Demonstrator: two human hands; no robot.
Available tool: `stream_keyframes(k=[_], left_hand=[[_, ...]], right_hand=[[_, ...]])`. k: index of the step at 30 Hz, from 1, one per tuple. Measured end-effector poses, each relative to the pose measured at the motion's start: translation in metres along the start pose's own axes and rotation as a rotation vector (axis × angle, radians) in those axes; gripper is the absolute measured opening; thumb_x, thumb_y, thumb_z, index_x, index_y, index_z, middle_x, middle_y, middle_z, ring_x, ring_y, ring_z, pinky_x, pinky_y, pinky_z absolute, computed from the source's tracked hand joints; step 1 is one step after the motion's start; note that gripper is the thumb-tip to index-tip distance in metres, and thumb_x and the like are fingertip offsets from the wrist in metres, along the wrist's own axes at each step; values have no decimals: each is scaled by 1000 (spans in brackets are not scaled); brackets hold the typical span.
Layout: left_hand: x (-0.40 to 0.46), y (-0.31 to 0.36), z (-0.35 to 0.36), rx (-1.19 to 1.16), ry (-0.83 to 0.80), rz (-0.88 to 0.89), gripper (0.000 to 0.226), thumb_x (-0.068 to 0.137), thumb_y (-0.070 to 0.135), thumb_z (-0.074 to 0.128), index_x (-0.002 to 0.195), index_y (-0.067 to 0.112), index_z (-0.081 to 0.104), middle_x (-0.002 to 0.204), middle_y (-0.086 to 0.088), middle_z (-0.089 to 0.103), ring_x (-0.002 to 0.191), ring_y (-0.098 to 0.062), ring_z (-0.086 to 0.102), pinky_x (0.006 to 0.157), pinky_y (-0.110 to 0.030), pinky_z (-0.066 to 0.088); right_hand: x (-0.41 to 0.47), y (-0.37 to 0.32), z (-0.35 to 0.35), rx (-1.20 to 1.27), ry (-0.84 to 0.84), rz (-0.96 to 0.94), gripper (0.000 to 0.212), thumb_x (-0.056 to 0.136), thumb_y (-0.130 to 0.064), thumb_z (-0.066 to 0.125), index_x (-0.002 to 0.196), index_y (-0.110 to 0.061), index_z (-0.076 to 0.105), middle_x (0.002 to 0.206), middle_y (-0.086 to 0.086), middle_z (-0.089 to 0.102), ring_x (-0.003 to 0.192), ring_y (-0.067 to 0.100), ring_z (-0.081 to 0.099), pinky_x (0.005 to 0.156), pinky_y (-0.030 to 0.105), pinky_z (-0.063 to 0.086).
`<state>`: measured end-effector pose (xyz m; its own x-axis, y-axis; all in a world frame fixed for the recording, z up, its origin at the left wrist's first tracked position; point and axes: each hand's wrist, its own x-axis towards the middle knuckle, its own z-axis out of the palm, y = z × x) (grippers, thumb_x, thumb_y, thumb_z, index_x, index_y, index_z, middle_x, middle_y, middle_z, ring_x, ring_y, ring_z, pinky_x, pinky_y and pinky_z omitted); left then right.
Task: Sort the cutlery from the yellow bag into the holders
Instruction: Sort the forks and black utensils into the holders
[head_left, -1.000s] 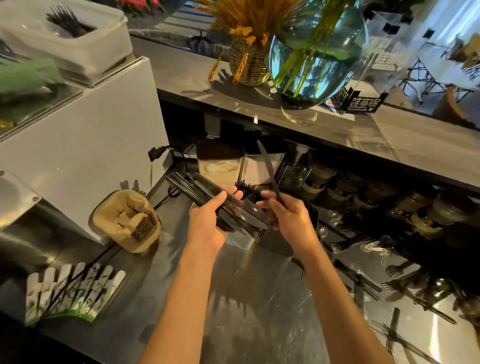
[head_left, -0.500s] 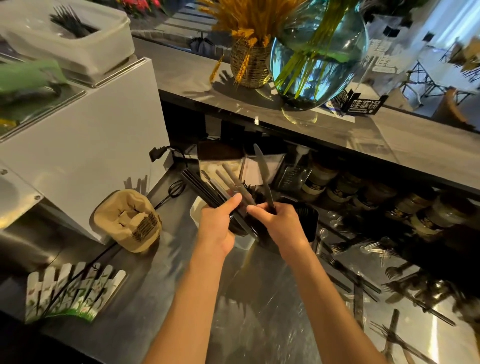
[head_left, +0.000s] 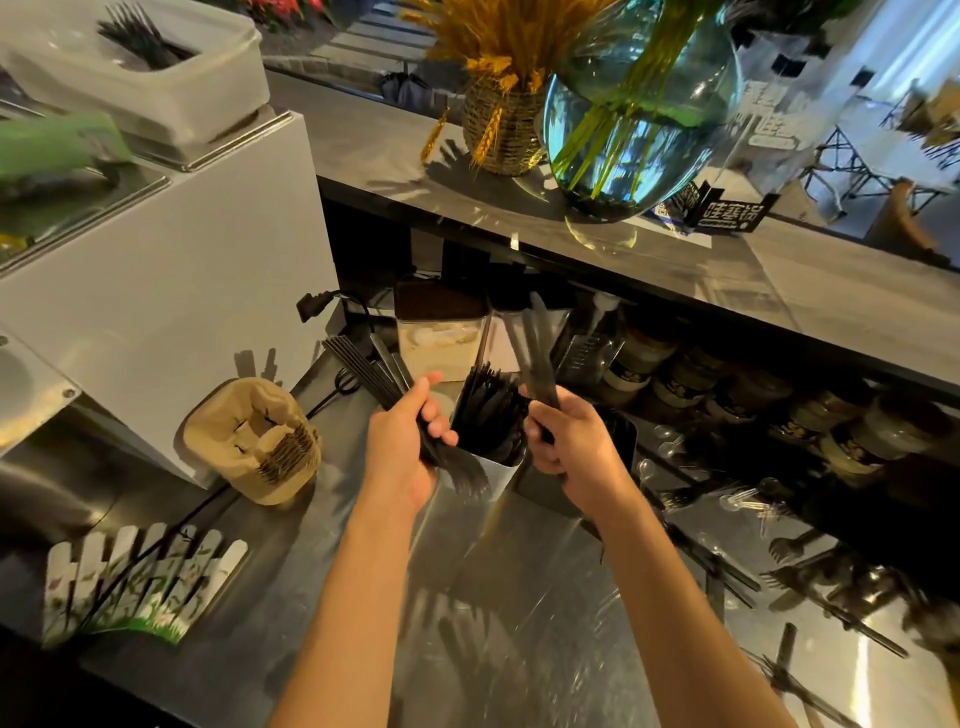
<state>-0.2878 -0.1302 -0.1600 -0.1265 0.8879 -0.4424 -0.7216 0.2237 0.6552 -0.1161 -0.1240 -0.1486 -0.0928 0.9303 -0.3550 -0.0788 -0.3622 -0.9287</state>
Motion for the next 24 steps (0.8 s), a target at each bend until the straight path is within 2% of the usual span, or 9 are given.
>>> stream_keyframes(k=[1,3,4,6,12,15,17,21,24], left_hand=[[1,1,-3,10,0,-9,18,103,19,51,105,8,65,57,5,39,46,-7,35,43,-21,35],[4,3,-8,27,-6,-22,18,102,19,52,106,8,66,57,6,37,45,-6,34,42,-20,34],[4,3,-10,31,-9,-24,18,102,19,52,106,8,66,57,6,37,45,-6,34,42,-20,34],[6,2,-13,28,-12,-26,17,102,18,53,105,8,66,57,6,36,45,-6,34,42,-20,35],[16,0,-17,16,-7,-17,16,101,16,53,101,8,67,58,5,37,44,-6,35,42,-21,36],[20,-2,-16,33,-19,-21,17,101,18,55,105,8,68,59,4,37,46,-7,35,43,-21,36],[21,-4,-14,40,-32,-28,22,101,21,55,113,9,68,60,4,37,48,-8,35,44,-22,35],[26,-8,-11,3,-50,-61,27,102,32,53,124,23,66,60,4,37,47,-8,32,41,-21,32],[28,-12,-8,-6,-57,-77,28,103,34,49,124,23,65,59,3,37,45,-8,31,40,-21,31]], right_hand=[[4,1,3,-28,20,14,17,106,-16,44,111,-11,59,60,-1,43,46,10,30,41,23,21],[14,2,15,-78,81,6,26,104,-31,51,86,-15,60,56,-3,36,45,10,27,41,24,21],[19,2,21,-81,130,-14,34,101,-35,55,72,-18,55,53,-3,35,44,11,28,42,25,23],[33,1,30,-35,219,-79,42,99,-35,60,61,-19,48,49,-3,37,44,12,35,46,27,30],[66,7,41,119,147,-355,40,100,-23,61,61,-20,50,57,0,41,56,15,39,57,27,36],[72,20,39,30,138,-352,25,95,-19,68,73,-9,60,67,3,51,69,17,47,73,28,42],[74,27,36,35,145,-328,20,93,-14,69,74,-14,64,70,1,55,73,16,51,79,31,43],[75,28,34,44,121,-359,12,93,-5,68,88,-15,65,76,-4,62,77,17,56,80,30,49],[75,28,34,49,113,-365,4,99,-8,59,98,-11,60,68,-2,55,65,14,52,70,29,47]])
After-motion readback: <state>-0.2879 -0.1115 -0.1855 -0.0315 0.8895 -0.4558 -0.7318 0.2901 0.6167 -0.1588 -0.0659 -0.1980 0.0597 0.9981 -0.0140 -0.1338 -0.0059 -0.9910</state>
